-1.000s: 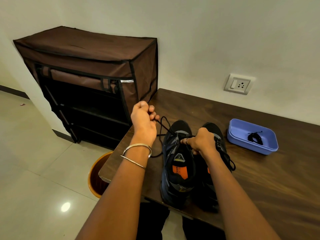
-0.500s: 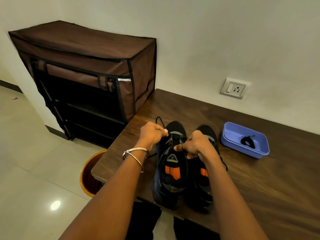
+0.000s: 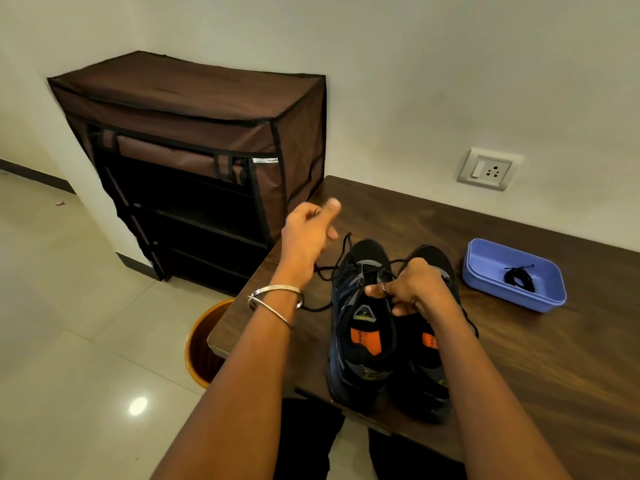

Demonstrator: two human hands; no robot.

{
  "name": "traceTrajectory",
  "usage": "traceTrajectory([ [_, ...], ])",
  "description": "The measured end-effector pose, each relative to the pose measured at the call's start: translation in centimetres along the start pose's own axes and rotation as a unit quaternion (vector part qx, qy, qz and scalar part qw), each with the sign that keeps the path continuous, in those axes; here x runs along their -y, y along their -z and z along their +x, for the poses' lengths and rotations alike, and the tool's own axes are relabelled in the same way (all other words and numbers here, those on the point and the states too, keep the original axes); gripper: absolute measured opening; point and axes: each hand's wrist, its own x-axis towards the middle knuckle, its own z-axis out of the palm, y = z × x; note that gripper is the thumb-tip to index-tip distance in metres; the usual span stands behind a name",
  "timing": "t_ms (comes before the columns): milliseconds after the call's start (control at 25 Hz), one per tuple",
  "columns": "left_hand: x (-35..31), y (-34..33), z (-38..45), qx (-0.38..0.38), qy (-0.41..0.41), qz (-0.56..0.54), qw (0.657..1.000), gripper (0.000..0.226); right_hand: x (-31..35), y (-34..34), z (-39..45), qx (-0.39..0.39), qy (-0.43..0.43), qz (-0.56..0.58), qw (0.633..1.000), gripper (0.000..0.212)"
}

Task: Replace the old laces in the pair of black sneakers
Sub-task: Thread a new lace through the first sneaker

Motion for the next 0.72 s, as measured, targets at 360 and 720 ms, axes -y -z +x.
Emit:
traceTrajectory([
  [360, 3.5, -1.2, 0.4, 0.125, 0.021, 0.495, 0.859, 0.016, -0.3, -0.1, 0.1, 0.003, 0.001, 0.026, 1.0, 0.049],
  [720, -0.2, -1.7, -0.1, 0.047, 0.074, -0.425, 0.901, 0.025, -0.3, -0.2, 0.2, 0.011, -0.01, 0.043, 0.999, 0.052],
])
